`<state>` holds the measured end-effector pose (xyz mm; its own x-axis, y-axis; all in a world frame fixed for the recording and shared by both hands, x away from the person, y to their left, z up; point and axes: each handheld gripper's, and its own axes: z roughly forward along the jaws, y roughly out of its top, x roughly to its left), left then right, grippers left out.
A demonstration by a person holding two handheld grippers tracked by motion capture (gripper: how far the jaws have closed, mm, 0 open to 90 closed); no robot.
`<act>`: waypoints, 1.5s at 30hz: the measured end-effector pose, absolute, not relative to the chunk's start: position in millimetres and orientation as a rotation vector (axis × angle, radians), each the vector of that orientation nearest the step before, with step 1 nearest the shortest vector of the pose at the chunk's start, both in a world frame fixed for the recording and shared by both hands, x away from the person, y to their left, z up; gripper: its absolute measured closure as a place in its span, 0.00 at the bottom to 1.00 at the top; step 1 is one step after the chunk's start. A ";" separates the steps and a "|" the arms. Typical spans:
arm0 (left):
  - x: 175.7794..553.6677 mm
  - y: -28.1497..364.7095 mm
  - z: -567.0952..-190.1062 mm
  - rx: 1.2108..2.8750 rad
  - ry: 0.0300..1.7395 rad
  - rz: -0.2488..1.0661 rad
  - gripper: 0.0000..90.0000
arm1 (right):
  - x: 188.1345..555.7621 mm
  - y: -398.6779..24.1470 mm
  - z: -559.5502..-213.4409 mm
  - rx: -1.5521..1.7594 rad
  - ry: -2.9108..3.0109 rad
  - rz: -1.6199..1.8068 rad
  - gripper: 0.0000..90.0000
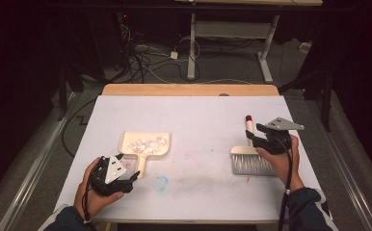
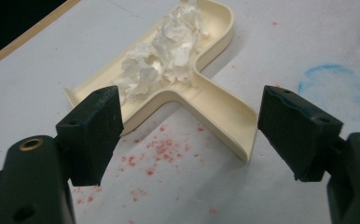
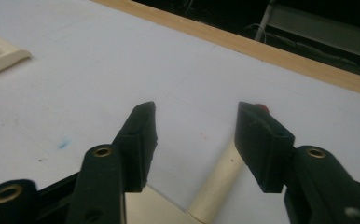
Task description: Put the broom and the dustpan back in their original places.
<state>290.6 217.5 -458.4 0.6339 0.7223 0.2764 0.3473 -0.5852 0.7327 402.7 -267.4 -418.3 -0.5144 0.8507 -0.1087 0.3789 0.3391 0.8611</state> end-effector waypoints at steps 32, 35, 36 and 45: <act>283.7 208.8 -461.6 2.244 0.789 0.755 0.21 | 355.7 -249.6 -408.3 0.909 1.989 1.144 0.23; 283.9 208.7 -462.0 2.247 0.789 0.752 0.21 | 352.5 -248.8 -409.3 0.890 1.989 1.141 0.21; 283.9 208.7 -462.1 2.248 0.789 0.753 0.21 | 351.5 -248.3 -409.7 0.891 1.987 1.136 0.21; 282.6 208.0 -462.5 2.257 0.784 0.764 0.21 | 339.1 -245.3 -411.4 0.854 1.974 1.131 0.21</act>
<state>282.6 208.0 -462.5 0.6563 0.6879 0.3099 0.3279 -0.6299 0.7040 339.1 -245.3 -411.4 -0.5404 0.8056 -0.2427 0.1983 0.4022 0.8938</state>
